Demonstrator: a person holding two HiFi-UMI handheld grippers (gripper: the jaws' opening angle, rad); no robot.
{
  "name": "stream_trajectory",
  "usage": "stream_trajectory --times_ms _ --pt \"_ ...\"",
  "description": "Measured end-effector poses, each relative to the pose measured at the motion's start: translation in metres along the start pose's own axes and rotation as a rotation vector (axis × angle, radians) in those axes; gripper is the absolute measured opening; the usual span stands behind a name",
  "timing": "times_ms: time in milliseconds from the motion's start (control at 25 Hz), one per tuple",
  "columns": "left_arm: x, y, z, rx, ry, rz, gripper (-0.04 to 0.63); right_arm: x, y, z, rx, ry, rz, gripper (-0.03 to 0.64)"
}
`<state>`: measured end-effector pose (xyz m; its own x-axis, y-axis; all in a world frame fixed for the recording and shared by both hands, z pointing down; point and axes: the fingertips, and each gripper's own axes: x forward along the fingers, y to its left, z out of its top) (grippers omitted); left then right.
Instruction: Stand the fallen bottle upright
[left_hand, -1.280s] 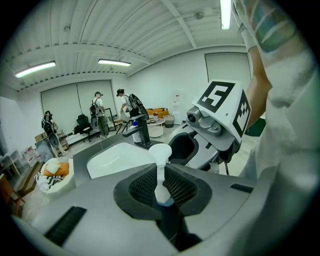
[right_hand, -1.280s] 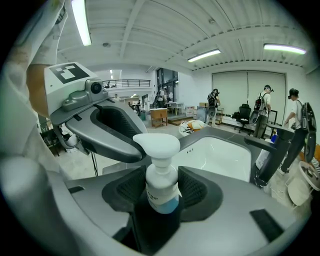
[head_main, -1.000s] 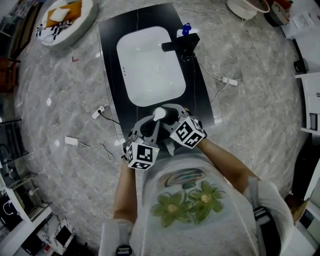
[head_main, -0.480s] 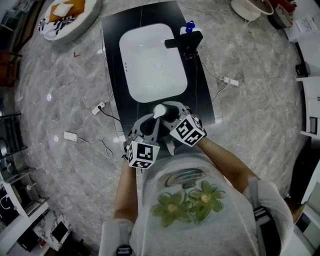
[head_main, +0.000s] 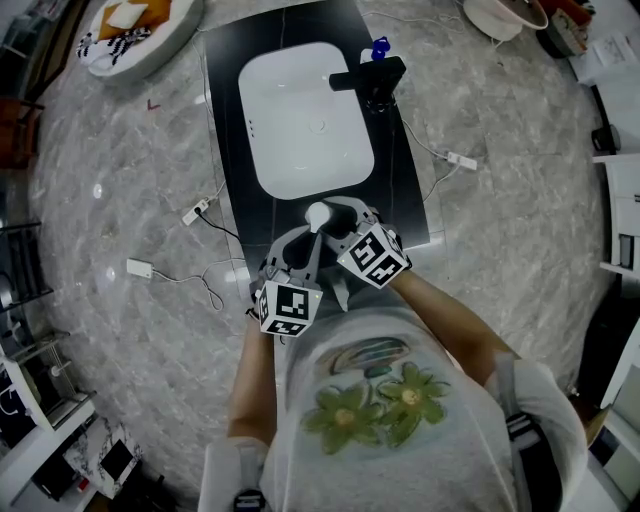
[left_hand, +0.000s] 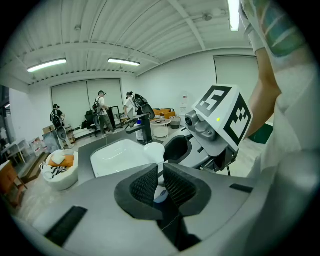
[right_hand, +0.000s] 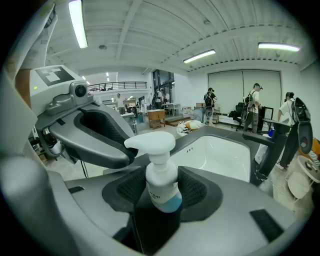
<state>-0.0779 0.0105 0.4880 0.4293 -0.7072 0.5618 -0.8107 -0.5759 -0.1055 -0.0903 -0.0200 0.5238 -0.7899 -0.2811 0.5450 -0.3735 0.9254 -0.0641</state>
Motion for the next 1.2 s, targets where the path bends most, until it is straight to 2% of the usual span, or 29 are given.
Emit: stream_trajectory --times_ms 280,440,760,880,920,1000,1040,1200 --pt "0.001 -0.001 -0.002 -0.005 0.008 -0.003 0.051 0.001 -0.001 -0.001 -0.01 -0.002 -0.01 0.219" --pt "-0.003 -0.002 -0.006 -0.014 0.014 -0.003 0.051 -0.001 0.0 -0.002 0.031 -0.001 -0.022 0.221" --pt "-0.02 0.01 -0.007 -0.115 -0.012 0.023 0.051 -0.025 0.006 0.001 0.109 -0.01 -0.03 0.221" --pt "-0.028 0.014 -0.004 -0.14 -0.036 0.035 0.051 -0.036 0.007 0.003 0.122 -0.015 -0.002 0.218" --pt "-0.031 0.015 -0.003 -0.151 -0.045 0.037 0.051 -0.038 0.007 0.004 0.122 -0.019 0.006 0.203" --pt "-0.036 0.014 -0.001 -0.179 -0.061 0.037 0.049 -0.046 0.006 0.007 0.122 -0.031 0.008 0.103" --pt "-0.039 0.013 0.001 -0.195 -0.069 0.037 0.043 -0.05 0.007 0.01 0.124 -0.039 0.011 0.081" --pt "-0.044 0.007 0.006 -0.263 -0.095 0.022 0.023 -0.066 0.011 0.022 0.125 -0.074 0.043 0.052"
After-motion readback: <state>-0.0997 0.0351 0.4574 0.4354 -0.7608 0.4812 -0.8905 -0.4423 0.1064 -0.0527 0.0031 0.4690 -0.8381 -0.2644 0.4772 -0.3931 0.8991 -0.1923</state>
